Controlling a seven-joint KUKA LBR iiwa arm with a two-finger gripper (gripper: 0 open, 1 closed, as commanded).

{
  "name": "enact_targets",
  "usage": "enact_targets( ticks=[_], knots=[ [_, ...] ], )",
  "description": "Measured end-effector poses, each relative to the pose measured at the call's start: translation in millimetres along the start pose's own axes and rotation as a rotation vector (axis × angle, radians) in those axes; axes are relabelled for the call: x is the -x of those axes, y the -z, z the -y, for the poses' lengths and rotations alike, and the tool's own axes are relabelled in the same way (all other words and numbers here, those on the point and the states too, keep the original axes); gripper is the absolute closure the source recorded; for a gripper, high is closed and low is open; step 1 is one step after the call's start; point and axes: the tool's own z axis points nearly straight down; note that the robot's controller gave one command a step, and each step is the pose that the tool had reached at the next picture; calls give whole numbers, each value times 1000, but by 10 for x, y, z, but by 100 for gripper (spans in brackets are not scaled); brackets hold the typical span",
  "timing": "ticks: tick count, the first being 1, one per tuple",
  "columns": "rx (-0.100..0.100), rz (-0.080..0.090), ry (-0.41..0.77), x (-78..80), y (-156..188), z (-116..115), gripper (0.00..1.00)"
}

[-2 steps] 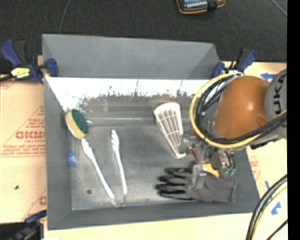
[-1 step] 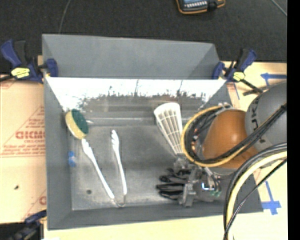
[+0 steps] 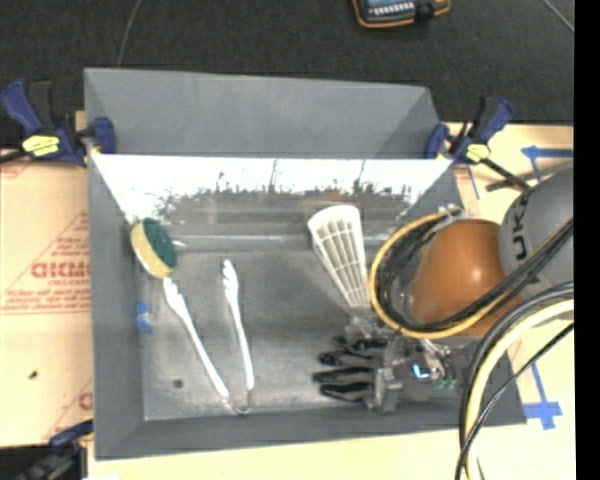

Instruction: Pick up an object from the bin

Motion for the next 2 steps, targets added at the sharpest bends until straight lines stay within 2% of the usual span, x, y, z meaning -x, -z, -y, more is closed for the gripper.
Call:
enact_targets(
  ticks=[1,2],
  knots=[
    [0,-6,-177,9,1,-50,0],
    [-1,4,-11,18,10,4,0]
  ],
)
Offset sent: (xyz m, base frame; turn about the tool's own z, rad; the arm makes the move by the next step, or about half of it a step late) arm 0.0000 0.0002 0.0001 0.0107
